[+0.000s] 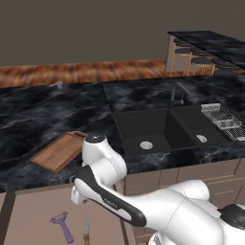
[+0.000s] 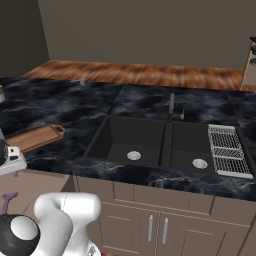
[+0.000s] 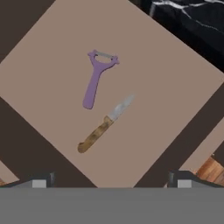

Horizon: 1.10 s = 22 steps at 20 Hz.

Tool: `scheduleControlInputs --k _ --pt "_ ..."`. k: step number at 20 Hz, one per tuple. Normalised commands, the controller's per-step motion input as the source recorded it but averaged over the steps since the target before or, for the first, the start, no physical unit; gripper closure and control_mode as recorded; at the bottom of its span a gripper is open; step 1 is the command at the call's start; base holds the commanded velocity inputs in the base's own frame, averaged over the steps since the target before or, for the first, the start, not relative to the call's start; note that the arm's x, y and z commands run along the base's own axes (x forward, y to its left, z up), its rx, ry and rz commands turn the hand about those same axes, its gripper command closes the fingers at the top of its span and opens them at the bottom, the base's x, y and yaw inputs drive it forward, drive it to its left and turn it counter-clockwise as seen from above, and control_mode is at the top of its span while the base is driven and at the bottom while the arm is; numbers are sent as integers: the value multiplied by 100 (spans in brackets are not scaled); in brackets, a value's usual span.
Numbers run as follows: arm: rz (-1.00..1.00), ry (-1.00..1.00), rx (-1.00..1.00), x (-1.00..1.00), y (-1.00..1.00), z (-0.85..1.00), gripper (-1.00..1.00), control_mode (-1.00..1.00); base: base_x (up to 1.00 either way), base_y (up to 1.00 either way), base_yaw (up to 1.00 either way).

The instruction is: Open the drawer on the left and place the cutting tools on the cutting board.

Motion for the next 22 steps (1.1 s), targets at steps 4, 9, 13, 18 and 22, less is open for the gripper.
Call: scheduleControlInputs --k 4,9,13,18,22 --pt "-2 0 0 0 5 -31 -100 -100 0 0 0" --pt "-8 0 1 0 16 -28 -100 -100 0 0 0" --pt "-9 0 1 0 11 -36 -100 -100 0 0 0" --pt "-11 0 2 0 12 -34 -100 -100 0 0 0" --pt "-12 0 4 0 11 -36 -100 -100 0 0 0"
